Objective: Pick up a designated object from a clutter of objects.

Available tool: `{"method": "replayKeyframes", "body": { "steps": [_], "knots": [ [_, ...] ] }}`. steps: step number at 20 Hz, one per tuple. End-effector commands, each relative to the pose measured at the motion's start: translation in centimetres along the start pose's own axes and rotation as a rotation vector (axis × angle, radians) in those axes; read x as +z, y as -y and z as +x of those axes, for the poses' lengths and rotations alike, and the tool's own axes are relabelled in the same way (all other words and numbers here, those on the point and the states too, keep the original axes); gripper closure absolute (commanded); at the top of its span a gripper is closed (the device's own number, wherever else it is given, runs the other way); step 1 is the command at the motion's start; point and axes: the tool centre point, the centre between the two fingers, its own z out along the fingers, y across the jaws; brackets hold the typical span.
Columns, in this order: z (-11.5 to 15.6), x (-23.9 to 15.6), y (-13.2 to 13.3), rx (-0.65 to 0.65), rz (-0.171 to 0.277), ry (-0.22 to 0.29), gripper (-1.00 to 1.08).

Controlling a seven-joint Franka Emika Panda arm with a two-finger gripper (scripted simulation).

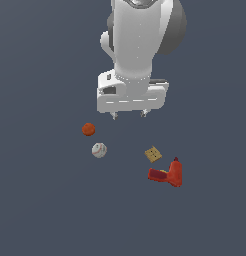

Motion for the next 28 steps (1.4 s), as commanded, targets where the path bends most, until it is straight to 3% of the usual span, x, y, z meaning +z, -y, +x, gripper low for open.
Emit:
{"method": "replayKeyframes", "body": {
  "steps": [1, 11, 19, 28],
  "knots": [
    [0.5, 1.3, 0.6, -0.022, -0.003, 0.0, -0.92],
    [2.6, 10.1, 5.2, -0.179, -0.016, -0.01, -0.92],
    [2.7, 17.9, 9.9, -0.321, -0.009, -0.02, -0.92],
    [2.0, 22.3, 12.7, -0.402, 0.003, -0.027, -0.92]
  ]
}}
